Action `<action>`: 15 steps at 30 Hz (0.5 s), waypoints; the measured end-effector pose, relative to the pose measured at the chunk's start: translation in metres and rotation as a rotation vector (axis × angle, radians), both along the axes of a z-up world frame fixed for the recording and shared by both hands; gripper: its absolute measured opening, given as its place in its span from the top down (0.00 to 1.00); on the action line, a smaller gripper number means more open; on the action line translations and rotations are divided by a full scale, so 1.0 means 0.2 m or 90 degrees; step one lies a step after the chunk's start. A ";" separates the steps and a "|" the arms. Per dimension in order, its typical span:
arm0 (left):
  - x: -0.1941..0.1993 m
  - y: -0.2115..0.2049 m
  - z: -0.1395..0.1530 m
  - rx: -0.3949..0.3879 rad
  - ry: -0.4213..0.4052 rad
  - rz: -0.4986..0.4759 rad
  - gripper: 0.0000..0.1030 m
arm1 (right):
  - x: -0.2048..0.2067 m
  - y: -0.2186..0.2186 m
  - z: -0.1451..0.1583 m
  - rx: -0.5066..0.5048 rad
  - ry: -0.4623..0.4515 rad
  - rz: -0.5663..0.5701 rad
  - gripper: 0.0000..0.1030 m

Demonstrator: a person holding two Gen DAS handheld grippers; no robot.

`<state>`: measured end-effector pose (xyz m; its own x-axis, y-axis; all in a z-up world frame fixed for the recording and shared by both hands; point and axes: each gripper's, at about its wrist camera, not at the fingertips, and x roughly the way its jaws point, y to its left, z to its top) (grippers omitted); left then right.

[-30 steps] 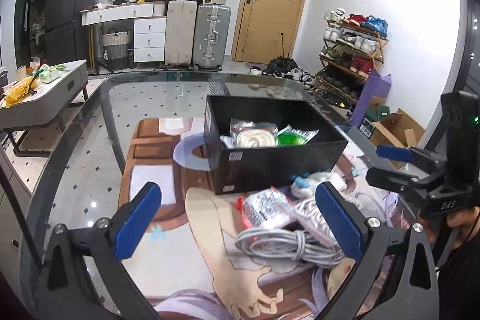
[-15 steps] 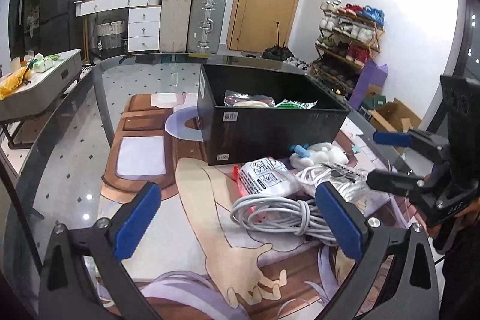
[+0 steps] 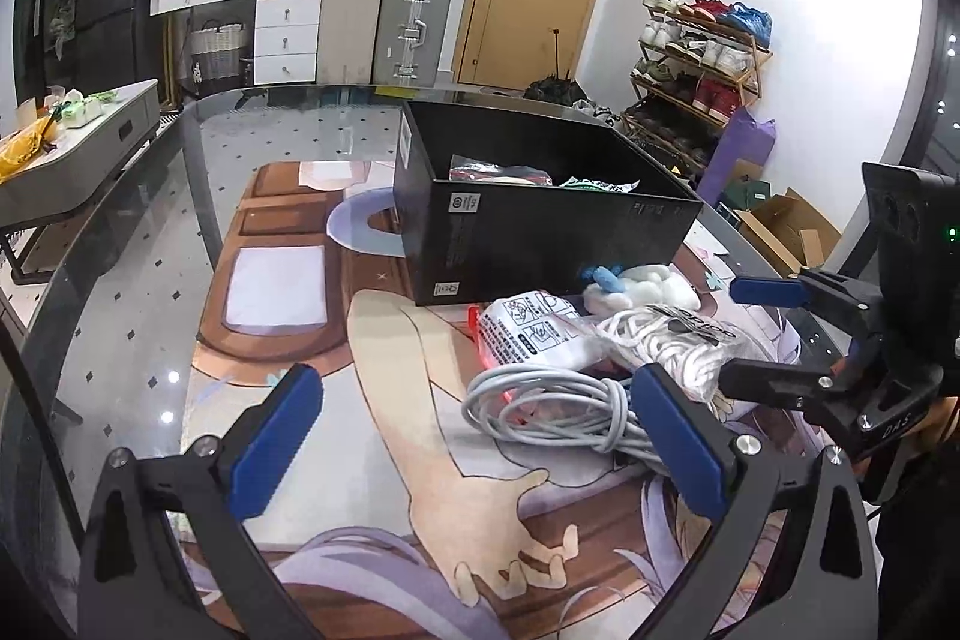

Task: Organize soft objects
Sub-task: 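Move both grippers from the box back toward the items on the table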

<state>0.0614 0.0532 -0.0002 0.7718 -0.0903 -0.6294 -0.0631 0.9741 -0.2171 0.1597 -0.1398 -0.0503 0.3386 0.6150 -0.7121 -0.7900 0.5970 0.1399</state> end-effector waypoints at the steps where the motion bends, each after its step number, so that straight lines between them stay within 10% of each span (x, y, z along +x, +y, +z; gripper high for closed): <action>1: 0.00 0.00 0.00 -0.003 0.001 0.000 0.00 | 0.01 0.01 -0.01 0.001 0.007 0.001 0.00; 15: 0.00 0.01 -0.01 -0.014 0.005 -0.002 0.00 | 0.06 0.10 -0.06 0.043 0.082 -0.013 0.01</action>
<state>0.0605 0.0560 -0.0017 0.7665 -0.1067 -0.6334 -0.0614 0.9694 -0.2377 0.1708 -0.1191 -0.0632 0.2596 0.6574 -0.7074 -0.7510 0.5979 0.2801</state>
